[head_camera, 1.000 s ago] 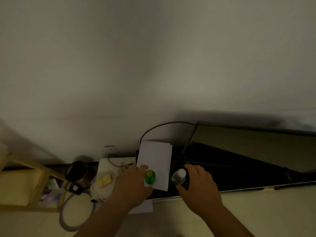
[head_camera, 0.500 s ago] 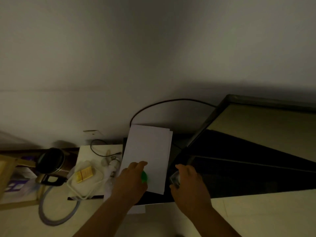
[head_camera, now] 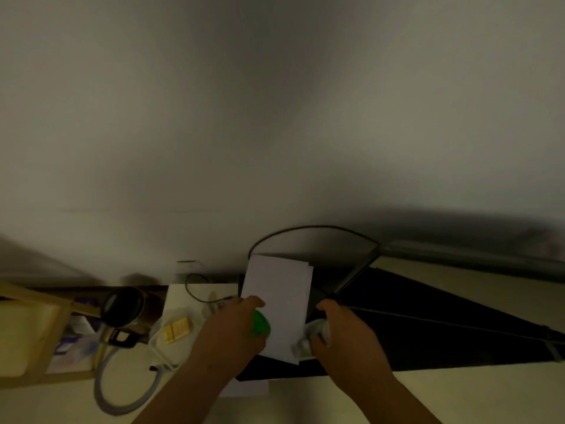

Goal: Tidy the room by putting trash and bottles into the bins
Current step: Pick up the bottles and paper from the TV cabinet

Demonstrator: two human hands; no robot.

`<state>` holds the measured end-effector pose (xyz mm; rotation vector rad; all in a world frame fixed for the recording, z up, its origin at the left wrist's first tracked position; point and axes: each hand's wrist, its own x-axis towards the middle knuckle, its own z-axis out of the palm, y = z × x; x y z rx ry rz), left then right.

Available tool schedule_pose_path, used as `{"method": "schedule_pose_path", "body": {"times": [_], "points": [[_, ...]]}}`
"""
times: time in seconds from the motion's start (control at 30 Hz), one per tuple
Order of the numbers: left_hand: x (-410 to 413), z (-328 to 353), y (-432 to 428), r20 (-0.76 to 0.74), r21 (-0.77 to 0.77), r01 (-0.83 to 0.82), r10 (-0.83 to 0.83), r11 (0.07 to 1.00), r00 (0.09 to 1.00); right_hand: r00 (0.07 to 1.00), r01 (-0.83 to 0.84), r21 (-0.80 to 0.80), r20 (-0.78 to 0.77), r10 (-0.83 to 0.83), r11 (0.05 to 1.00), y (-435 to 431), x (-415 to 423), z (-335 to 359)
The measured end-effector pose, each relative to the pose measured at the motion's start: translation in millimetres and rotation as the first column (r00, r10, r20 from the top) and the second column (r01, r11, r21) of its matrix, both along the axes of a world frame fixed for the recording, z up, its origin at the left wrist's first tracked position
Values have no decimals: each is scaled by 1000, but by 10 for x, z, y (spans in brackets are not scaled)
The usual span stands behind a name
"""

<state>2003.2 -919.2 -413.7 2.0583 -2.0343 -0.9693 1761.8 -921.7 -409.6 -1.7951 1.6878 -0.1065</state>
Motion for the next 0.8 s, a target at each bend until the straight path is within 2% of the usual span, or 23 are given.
{"method": "schedule_pose_path", "body": {"times": [0.23, 0.33, 0.43, 0.6, 0.8], "points": [[444, 1650, 218, -49, -251, -95, 85, 963, 995, 1000, -26, -302, -14, 22, 953, 14, 412, 1651], [578, 2082, 358, -3, -305, -115, 120, 945, 993, 996, -79, -374, 4, 87, 924, 55, 521, 2078], [665, 2376, 536, 40, -337, -149, 173, 929, 984, 988, -128, -412, 30, 154, 902, 77, 583, 2388], [655, 2721, 944, 58, -330, -292, 328, 898, 943, 936, -318, -383, 18, 351, 867, 28, 631, 2623], [616, 3032, 1705, 88, -387, -515, 586, 765, 805, 813, -509, -433, 42, 581, 744, 188, 878, 2746]]}}
